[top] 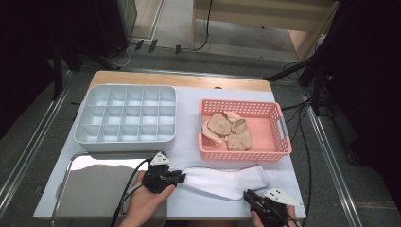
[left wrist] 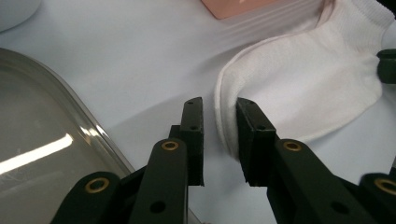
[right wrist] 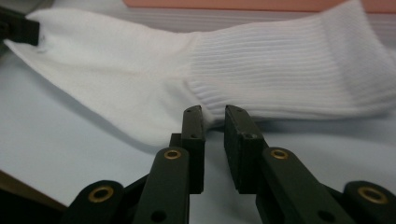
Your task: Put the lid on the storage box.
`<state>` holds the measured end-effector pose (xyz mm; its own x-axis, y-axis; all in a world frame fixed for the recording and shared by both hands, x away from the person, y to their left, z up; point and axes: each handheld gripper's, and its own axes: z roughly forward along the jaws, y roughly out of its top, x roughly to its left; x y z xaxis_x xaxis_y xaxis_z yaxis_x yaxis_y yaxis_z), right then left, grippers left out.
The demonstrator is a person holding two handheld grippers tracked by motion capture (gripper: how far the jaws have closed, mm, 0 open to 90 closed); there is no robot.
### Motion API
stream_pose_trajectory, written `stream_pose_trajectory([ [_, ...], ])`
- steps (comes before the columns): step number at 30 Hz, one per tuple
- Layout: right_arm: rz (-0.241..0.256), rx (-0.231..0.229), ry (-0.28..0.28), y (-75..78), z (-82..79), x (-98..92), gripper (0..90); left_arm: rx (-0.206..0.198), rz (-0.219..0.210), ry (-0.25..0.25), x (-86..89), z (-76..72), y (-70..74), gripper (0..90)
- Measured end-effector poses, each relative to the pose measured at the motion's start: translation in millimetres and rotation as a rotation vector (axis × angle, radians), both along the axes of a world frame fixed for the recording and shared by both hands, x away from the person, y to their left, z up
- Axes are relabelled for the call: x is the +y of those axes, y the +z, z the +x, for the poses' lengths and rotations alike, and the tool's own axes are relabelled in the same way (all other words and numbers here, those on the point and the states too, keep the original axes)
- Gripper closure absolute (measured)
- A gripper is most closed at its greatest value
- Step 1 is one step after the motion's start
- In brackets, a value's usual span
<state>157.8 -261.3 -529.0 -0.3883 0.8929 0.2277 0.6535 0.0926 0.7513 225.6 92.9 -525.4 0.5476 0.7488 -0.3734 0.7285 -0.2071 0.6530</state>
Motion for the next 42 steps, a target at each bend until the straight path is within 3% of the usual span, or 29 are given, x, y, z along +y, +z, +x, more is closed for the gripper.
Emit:
stream_pose_trajectory([
  [1, 0.061, -0.025, -0.040, 2.7, -0.5, -9.8, 78.1, -0.005, -0.001, 0.000, 0.1, -0.4, 0.6, 72.1],
  [4, 0.086, -0.059, -0.071, 8.0, 0.1, -13.8, 79.6, -0.016, -0.010, 0.000, 1.0, -1.1, 2.4, 71.8],
  [5, 0.073, -0.095, -0.097, 10.8, 3.7, -13.5, 80.3, -0.016, -0.015, 0.002, 0.9, -0.9, 2.1, 73.2],
  [8, 0.068, -0.103, -0.111, 9.1, 8.6, -9.3, 80.8, -0.005, -0.018, -0.008, 0.5, 0.1, 0.2, 77.5],
  [10, 0.055, -0.082, -0.082, 4.5, 12.3, 0.7, 80.6, -0.003, -0.023, -0.014, 0.1, 0.2, -0.1, 82.8],
  [11, 0.032, -0.072, -0.027, -0.2, 11.9, 12.7, 80.8, -0.002, -0.022, -0.016, 0.2, 0.4, 0.3, 86.1],
  [12, -0.001, -0.069, -0.013, -1.7, 10.9, 18.0, 81.5, -0.006, -0.022, -0.014, 0.3, 0.6, 0.2, 86.7],
  [14, -0.041, -0.073, -0.011, -1.5, 8.7, 19.2, 84.2, -0.010, -0.020, -0.011, 2.4, 2.2, -0.3, 87.1],
  [17, -0.044, -0.064, -0.016, -1.0, 8.3, 12.6, 84.2, -0.011, -0.019, -0.012, 2.3, 2.2, -0.6, 87.1],
  [21, -0.014, -0.067, -0.082, 3.8, 4.6, -9.8, 79.9, -0.016, -0.022, -0.007, 1.9, 1.9, -0.2, 86.0],
  [25, 0.075, -0.115, -0.272, 7.6, 11.6, -47.1, 73.4, -0.018, -0.025, -0.011, 2.0, 1.5, 0.3, 86.6],
  [27, 0.097, -0.099, -0.273, 3.9, 16.6, -50.2, 69.1, -0.019, -0.026, -0.010, 1.8, 1.4, 0.3, 86.8],
  [33, 0.044, -0.063, -0.262, -5.1, 27.6, -39.9, 66.7, -0.019, -0.027, -0.009, 2.0, 1.5, 0.1, 86.9],
  [38, 0.005, -0.083, -0.281, -5.6, 25.0, -32.3, 67.0, -0.012, -0.037, -0.006, 3.3, 1.0, -0.5, 87.7],
  [42, -0.014, -0.083, -0.292, -5.8, 22.9, -25.9, 74.6, -0.011, -0.038, -0.006, 3.7, 0.7, -0.9, 87.9],
])
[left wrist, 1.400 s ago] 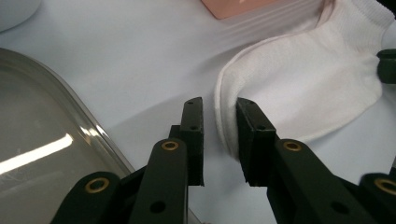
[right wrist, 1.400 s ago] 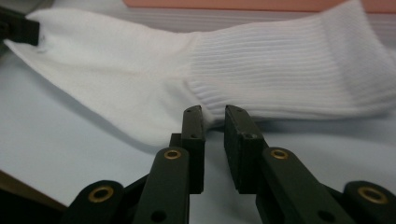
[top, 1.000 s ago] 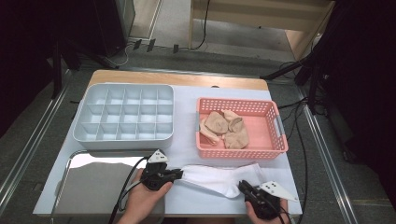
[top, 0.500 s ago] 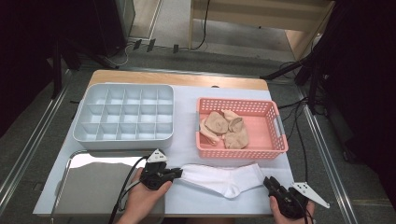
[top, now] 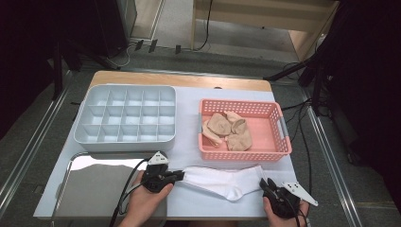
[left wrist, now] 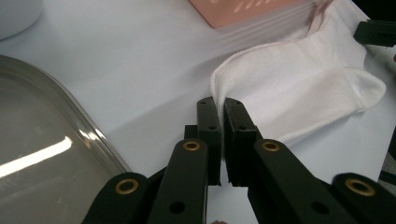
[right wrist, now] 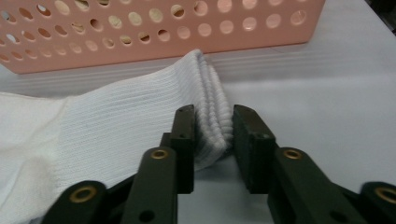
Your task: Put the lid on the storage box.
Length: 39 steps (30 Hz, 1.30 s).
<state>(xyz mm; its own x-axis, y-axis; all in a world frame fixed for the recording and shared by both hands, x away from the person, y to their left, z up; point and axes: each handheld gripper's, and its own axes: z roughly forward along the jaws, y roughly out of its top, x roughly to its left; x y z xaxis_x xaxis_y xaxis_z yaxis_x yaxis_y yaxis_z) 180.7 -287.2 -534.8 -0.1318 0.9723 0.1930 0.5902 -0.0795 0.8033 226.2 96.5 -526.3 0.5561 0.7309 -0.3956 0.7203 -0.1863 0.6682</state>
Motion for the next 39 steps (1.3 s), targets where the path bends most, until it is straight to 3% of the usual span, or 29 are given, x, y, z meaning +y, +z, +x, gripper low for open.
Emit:
stream_pose_trajectory([
  [4, -0.033, 0.021, 0.006, 4.4, 2.6, 1.4, 79.4, -0.005, -0.003, 0.002, -0.7, -1.6, 0.4, 88.0],
  [7, -0.026, 0.026, 0.001, 6.4, 4.5, -2.2, 79.8, 0.001, -0.015, 0.003, -1.9, -2.2, 0.1, 88.0],
  [15, 0.015, -0.013, 0.007, 21.4, 4.7, -8.6, 79.6, -0.002, -0.022, 0.009, -5.2, -3.1, -0.7, 86.8],
  [20, 0.014, -0.029, 0.018, 27.0, 2.8, -8.2, 79.5, 0.002, -0.021, 0.011, -5.6, -3.1, -1.0, 87.0],
  [22, 0.021, -0.037, 0.020, 29.1, 2.1, -8.5, 79.4, -0.002, -0.008, 0.023, -6.2, -3.9, -0.2, 80.7],
  [24, 0.024, -0.044, 0.023, 30.9, 1.4, -8.0, 79.3, -0.025, 0.000, 0.056, -5.2, -6.2, 3.3, 66.8],
  [31, 0.039, -0.046, 0.030, 30.3, 2.0, -9.0, 79.3, -0.089, -0.002, 0.133, 0.8, -12.3, 19.6, 51.7],
  [34, 0.038, -0.048, 0.035, 30.1, 2.0, -8.7, 79.3, -0.107, -0.015, 0.122, -6.4, -14.5, 22.8, 54.0],
  [39, 0.044, -0.054, 0.041, 30.7, 1.9, -7.6, 79.2, -0.128, -0.017, 0.032, -38.5, -18.0, 29.2, 63.5],
])
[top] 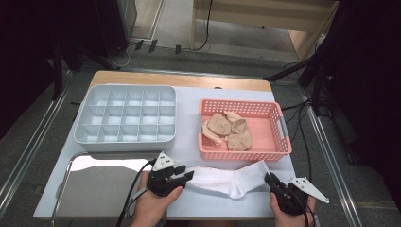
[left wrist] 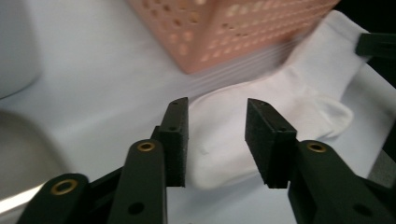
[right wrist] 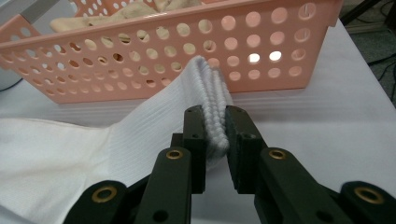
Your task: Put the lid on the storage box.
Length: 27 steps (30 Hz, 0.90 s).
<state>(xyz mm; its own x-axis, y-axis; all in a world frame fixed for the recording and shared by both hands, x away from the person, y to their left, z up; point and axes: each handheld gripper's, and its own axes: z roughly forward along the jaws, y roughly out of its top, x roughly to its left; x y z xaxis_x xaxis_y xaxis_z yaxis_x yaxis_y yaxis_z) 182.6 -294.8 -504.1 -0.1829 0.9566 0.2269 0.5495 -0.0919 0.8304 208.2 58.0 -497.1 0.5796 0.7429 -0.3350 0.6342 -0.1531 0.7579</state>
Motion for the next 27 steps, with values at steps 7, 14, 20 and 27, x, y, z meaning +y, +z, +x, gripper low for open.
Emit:
stream_pose_trajectory([
  [7, 0.011, -0.004, 0.004, 1.1, -0.6, -1.4, 79.2, 0.011, 0.012, -0.081, -43.7, 1.3, -4.9, 66.2],
  [14, 0.021, -0.017, 0.012, 4.5, -1.9, 0.4, 79.1, 0.014, 0.031, -0.126, -74.1, 1.7, -13.2, 67.5],
  [20, 0.024, -0.016, 0.013, 4.9, -1.9, 1.0, 79.1, 0.031, 0.039, -0.143, -90.5, 3.6, -17.7, 72.1],
  [27, 0.029, -0.020, 0.018, 6.1, -2.8, 2.0, 79.1, 0.031, 0.068, -0.151, -101.0, 3.3, -23.2, 74.9],
])
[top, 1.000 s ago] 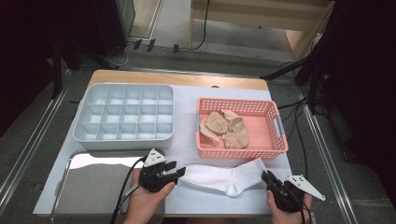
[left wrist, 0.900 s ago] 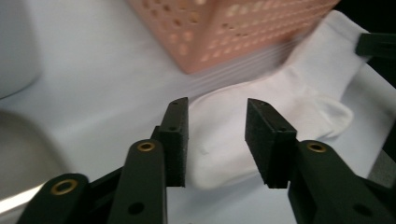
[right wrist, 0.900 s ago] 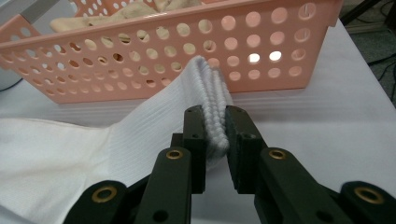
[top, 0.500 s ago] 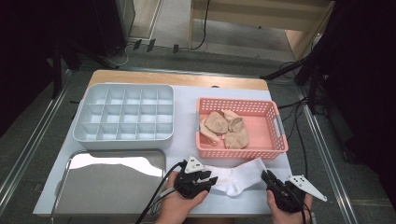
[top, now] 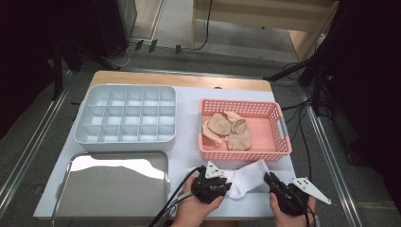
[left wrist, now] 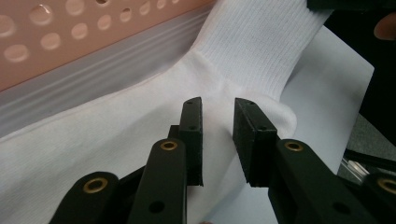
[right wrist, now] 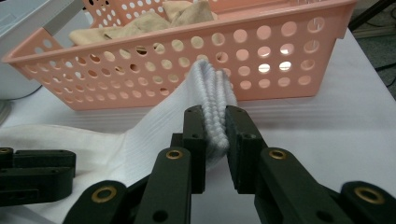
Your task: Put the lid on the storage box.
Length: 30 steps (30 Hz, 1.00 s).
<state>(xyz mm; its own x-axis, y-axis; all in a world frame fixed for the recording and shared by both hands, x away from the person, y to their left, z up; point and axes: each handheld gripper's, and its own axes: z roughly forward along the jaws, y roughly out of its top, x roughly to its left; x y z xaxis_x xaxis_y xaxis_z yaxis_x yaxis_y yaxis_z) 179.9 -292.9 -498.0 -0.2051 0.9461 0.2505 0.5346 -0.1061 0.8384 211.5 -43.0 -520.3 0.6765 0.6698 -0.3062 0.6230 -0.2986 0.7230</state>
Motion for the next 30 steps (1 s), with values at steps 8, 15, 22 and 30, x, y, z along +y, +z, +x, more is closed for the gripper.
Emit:
stream_pose_trajectory([
  [8, 0.027, -0.011, 0.008, 4.9, -1.7, -0.1, 79.2, -0.028, 0.060, 0.010, -8.9, -2.0, -6.5, 83.8],
  [15, 0.062, -0.034, 0.039, 18.7, -5.6, 7.7, 79.2, -0.030, 0.061, 0.004, -8.5, -1.5, -7.2, 86.3],
  [22, 0.044, -0.056, 0.078, 28.9, -8.8, 24.7, 79.2, -0.023, 0.056, 0.003, -7.7, -1.1, -7.2, 85.8],
  [30, 0.019, -0.074, 0.127, 38.4, -12.4, 51.8, 79.2, -0.030, 0.051, -0.001, -6.8, -1.5, -6.9, 84.5],
])
